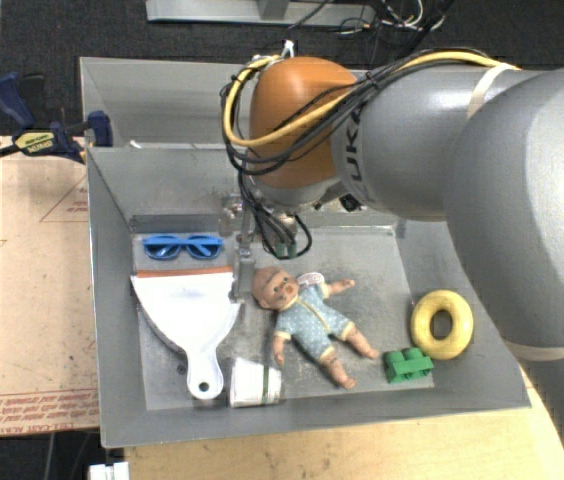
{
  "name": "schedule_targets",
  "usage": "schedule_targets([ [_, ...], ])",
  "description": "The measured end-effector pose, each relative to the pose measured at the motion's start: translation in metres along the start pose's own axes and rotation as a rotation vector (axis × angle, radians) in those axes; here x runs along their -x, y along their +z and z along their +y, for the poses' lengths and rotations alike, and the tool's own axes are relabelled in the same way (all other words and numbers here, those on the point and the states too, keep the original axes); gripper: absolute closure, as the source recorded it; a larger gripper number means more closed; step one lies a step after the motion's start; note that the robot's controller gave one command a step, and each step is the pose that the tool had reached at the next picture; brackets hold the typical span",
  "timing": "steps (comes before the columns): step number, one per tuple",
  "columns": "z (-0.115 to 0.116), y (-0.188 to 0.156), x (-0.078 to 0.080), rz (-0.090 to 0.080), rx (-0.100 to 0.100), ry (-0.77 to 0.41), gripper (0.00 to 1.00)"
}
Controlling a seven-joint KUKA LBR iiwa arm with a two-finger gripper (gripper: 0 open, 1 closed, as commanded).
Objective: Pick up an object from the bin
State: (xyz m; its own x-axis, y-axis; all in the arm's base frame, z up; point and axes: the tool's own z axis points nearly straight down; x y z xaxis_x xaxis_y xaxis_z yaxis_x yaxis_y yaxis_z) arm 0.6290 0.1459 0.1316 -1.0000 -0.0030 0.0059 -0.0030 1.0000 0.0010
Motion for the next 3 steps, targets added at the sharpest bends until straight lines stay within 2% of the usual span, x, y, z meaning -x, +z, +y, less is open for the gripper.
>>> schedule_targets([
  [1, -0.001, -0.005, 0.002, -0.007, 0.001, 0.002, 0.00],
  [2, -0.058, 0.044, -0.010, -0.007, 0.002, -0.030, 0.00],
  [3, -0.084, 0.054, -0.019, -0.002, 0.000, -0.032, 0.00],
])
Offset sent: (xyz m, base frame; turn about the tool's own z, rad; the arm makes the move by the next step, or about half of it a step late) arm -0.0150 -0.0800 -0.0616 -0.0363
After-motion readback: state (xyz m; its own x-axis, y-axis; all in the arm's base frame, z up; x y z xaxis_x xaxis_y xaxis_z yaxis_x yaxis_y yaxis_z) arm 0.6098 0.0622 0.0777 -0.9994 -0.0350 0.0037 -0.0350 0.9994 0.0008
